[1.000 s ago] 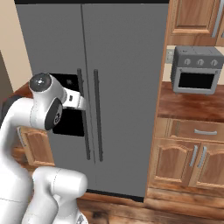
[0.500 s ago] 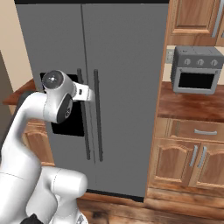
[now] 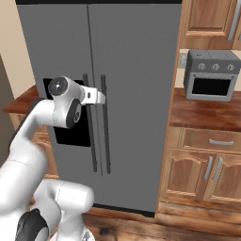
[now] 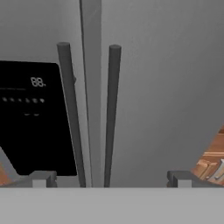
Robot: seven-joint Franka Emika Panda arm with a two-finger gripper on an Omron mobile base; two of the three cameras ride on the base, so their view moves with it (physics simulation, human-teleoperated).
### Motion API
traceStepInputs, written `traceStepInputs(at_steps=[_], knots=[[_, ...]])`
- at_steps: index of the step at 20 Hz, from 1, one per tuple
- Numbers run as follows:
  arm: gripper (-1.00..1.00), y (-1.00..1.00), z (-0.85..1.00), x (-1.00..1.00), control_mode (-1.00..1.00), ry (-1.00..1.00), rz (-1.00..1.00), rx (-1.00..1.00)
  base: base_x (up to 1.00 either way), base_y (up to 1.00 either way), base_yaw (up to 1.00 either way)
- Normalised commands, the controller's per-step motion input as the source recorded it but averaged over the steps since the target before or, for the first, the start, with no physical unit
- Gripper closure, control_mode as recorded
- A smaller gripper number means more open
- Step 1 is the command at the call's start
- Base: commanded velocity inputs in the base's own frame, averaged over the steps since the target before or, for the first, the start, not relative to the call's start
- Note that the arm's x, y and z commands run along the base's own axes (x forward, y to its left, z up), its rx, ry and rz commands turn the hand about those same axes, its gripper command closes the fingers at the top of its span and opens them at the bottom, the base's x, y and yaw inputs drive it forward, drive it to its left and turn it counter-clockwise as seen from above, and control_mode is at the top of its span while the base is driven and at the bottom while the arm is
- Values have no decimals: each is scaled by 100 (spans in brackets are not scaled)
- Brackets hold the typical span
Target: Move the hot dog bun to the plate on the dining table and place the condiment next to that plate. Then navigate to the fridge and take the sausage and place it on the plate as well.
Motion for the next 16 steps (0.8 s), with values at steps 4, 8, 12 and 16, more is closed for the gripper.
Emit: traceStepInputs(at_steps=[4, 8, 12, 16], knots=[[-100, 0, 0, 49, -100, 4, -9, -1, 0, 0, 0], [-100, 0, -1, 52, -100, 6, -8, 0, 0, 0, 0], [-100, 0, -7, 51, -100, 6, -5, -1, 0, 0, 0], [-100, 0, -24, 49, -100, -3, 0, -1, 0, 0, 0]])
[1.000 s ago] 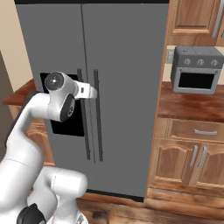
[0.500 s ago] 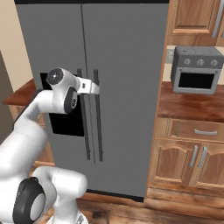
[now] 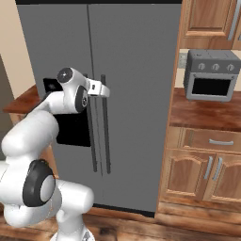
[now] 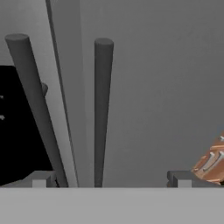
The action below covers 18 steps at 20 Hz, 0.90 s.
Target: Move the hot dog bun to the plate on the dining table and place the condiment next to that plate. Then navigate to the fridge and take the sausage and place it on the plate as well.
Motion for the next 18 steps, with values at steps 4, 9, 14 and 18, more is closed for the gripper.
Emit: traceStepInputs(at_steps=[4, 9, 14, 18], knots=[[-100, 0, -28, 54, -100, -10, 0, 0, 0, 0, 0], [-100, 0, -14, 51, -100, -7, 1, 0, 0, 0, 0], [-100, 0, -4, 55, -100, 0, 9, 4, 0, 0, 0], [-100, 0, -1, 55, -100, 4, 12, 2, 0, 0, 0]])
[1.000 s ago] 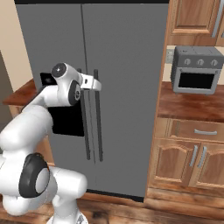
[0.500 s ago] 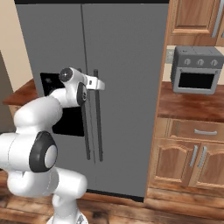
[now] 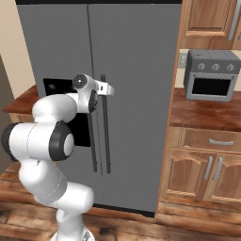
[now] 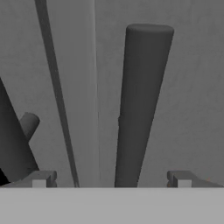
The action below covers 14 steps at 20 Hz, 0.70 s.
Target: Move the hot dog bun to the plate on the dining table and place the condiment next to that plate. Then navigate to the fridge and take the sausage and place it on the plate as well.
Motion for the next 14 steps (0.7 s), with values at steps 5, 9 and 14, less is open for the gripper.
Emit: traceStepInputs(at_steps=[5, 9, 14], knots=[[-100, -10, 0, 34, -100, 0, 6, 0, 0, 0, 0], [-100, -20, 0, 13, -100, 0, 0, 0, 0, 0, 0], [-100, -11, 0, 22, -100, 0, 0, 0, 0, 0, 0]])
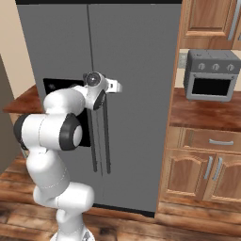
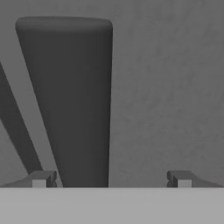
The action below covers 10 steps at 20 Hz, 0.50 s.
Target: Move the hot dog bun to the plate on the dining table and place the condiment next to that plate. Then navigate to the fridge and take the sausage and place it on the plate as well.
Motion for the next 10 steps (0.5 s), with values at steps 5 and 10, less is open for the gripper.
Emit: traceStepInputs(at_steps=[5, 10], knots=[[-100, 0, -3, 41, -100, 0, 0, 0, 0, 0, 0], [-100, 0, -9, 49, -100, 0, 0, 0, 0, 0, 0]])
